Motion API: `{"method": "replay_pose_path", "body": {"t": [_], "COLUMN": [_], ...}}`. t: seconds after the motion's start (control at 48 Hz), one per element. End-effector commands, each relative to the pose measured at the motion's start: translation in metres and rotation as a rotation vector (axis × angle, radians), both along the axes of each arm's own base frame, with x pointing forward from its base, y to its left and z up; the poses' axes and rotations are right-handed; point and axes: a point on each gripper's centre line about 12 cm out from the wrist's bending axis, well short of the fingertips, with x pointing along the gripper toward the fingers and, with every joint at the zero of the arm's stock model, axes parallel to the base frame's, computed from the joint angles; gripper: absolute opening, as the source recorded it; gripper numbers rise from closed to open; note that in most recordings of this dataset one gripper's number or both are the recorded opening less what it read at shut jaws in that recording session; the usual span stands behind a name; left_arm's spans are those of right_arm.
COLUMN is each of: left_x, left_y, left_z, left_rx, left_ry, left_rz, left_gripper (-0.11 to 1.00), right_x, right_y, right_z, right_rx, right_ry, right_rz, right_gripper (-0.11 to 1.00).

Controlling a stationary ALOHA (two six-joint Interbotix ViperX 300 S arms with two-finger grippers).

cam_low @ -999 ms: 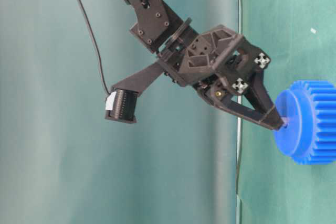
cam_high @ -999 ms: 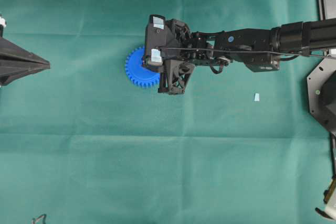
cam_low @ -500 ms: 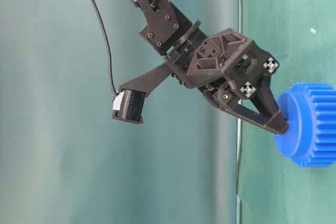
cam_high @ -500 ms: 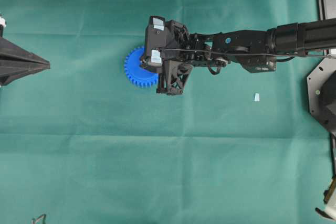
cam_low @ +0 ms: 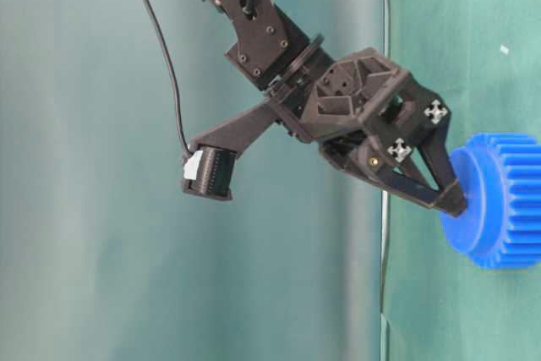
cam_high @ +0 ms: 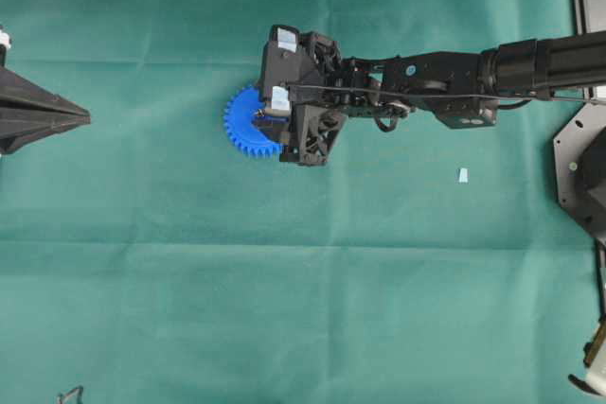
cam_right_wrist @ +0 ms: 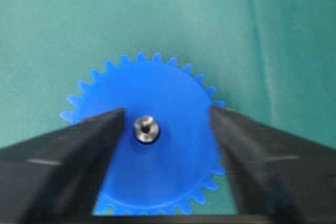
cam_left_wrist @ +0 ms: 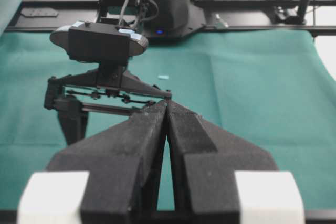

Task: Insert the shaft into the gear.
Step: 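Lower the shaft into the blue gear's center hole with the right gripper, then open the right gripper and raise it away from the gear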

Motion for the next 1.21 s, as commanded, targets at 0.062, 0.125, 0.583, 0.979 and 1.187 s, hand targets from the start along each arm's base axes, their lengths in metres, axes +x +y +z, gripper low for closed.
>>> {"method": "replay_pose_path", "body": {"t": [0.062, 0.125, 0.583, 0.979, 1.187], "left_x": [0.002, 0.002, 0.002, 0.002, 0.002], "left_y": [0.0, 0.0, 0.0, 0.0, 0.0], "left_z": [0.009, 0.009, 0.008, 0.008, 0.009], "left_rx": [0.001, 0.001, 0.001, 0.001, 0.003], "left_ry": [-0.023, -0.023, -0.017, -0.015, -0.017], "left_rz": [0.001, 0.002, 0.001, 0.002, 0.001], "left_gripper": [0.0, 0.0, 0.0, 0.0, 0.0], "right_x": [0.004, 0.004, -0.011, -0.048, -0.081], "right_y": [0.002, 0.002, 0.005, 0.01, 0.014], "right_z": [0.016, 0.018, 0.093, 0.169, 0.192], "right_rx": [-0.004, -0.005, -0.04, -0.095, -0.107], "right_ry": [-0.04, -0.044, -0.165, -0.295, -0.366], "right_rz": [0.005, 0.005, 0.024, 0.045, 0.043], "right_gripper": [0.94, 0.91, 0.91, 0.9, 0.9]}}
